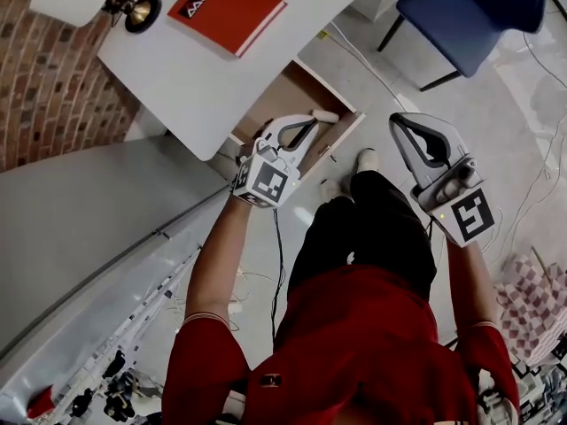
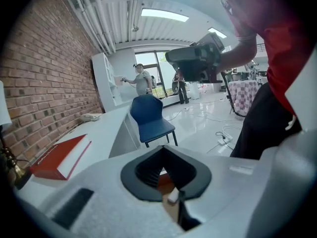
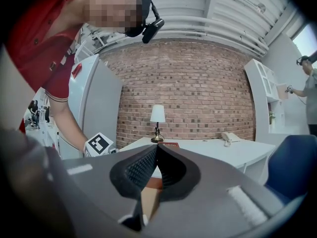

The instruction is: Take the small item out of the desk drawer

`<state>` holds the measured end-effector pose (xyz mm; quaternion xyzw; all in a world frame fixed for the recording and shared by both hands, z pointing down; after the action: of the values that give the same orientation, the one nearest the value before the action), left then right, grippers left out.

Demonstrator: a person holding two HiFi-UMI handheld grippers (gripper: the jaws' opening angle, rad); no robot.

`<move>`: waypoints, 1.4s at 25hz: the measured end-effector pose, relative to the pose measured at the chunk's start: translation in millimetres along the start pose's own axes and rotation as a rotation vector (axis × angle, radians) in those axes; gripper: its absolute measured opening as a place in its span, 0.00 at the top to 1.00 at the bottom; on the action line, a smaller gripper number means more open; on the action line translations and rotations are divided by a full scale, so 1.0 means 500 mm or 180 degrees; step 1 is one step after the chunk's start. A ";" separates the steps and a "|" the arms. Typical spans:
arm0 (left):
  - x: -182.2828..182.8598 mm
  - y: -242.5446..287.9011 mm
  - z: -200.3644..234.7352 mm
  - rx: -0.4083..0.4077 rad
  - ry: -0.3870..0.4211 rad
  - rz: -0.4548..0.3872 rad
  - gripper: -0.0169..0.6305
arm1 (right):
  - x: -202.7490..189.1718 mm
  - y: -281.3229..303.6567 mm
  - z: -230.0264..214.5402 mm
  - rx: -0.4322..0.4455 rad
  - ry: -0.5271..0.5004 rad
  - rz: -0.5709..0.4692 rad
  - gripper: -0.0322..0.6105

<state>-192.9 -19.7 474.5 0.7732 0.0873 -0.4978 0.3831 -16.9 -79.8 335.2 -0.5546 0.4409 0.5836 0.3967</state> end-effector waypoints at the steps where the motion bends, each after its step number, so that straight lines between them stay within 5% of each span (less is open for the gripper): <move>1: -0.014 0.014 -0.002 -0.0046 0.0011 0.0032 0.97 | -0.009 0.001 -0.003 -0.0006 0.0009 0.0013 0.93; 20: -0.224 0.211 -0.041 -0.1056 0.0599 0.0852 0.80 | -0.139 -0.016 -0.053 -0.0071 0.0145 0.0168 0.93; 35: -0.373 0.325 -0.058 -0.1528 0.0671 0.1351 0.71 | -0.221 -0.016 -0.093 -0.0208 0.0200 0.0311 0.93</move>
<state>-179.7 -66.3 719.0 0.7091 0.0783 -0.2894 0.6382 12.3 -118.8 445.0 -0.5631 0.4604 0.5987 0.3354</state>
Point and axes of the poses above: the fingertips, and each gripper's own axes: y forward along the fingers, z to its left, x out of its top, the point moved 6 cm from there along -y, backward along the fingers
